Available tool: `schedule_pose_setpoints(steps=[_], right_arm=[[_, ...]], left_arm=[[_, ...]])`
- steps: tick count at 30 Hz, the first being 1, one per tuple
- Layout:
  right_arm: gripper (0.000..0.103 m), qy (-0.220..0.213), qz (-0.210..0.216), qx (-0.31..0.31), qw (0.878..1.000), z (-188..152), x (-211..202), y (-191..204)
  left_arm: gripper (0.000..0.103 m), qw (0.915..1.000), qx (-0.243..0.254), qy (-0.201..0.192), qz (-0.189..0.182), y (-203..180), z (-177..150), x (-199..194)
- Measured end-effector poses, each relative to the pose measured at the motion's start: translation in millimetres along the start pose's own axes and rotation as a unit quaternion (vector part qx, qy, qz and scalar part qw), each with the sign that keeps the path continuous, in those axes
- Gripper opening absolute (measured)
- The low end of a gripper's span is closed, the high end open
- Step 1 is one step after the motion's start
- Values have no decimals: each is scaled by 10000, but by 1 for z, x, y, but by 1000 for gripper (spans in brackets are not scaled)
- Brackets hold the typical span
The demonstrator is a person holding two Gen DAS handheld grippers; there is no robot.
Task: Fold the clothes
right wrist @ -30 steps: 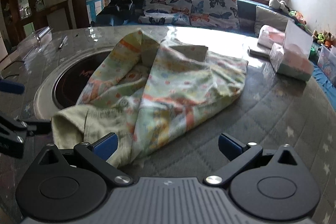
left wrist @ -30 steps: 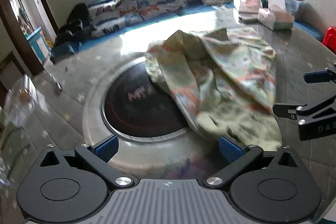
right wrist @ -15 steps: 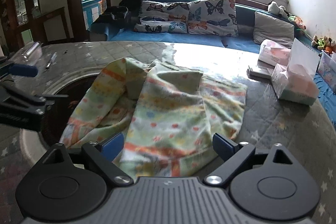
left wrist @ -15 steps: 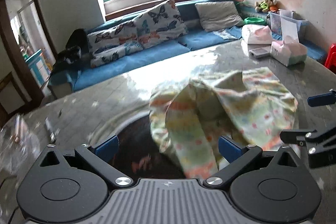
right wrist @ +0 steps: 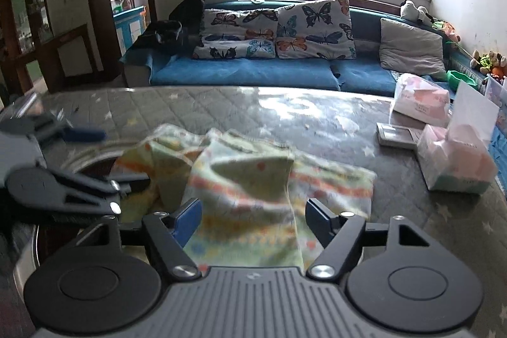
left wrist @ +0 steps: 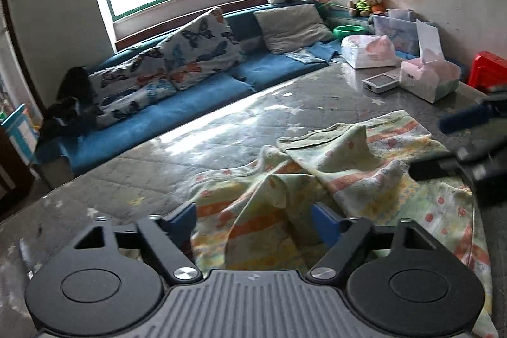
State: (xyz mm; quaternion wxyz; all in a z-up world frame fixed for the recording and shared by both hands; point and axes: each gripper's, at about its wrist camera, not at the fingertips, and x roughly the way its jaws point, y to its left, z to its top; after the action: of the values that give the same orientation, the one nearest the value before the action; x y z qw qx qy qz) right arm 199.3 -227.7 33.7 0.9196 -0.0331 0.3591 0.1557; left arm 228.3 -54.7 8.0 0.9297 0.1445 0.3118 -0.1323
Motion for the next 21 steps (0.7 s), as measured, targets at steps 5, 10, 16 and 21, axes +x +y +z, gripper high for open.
schedule_pose_setpoints(steps=[5,10,16,21], right_arm=[[59,-26,166,62,9998,19,19,1],[52,98,353,-28,9993,30,46,16],[40,348,420,-109,9985,35,83,37],[14,521,193,-184,9983,26,99,39]], left_arm=[[19,9990,-91,19,-446,0,-3,12],[4,9986,-349,28,-398,5,-13,7],[2,9978,-560,32,-340,12,-26,-8],[2,9975,-616,109,-321,14,-30,-8]])
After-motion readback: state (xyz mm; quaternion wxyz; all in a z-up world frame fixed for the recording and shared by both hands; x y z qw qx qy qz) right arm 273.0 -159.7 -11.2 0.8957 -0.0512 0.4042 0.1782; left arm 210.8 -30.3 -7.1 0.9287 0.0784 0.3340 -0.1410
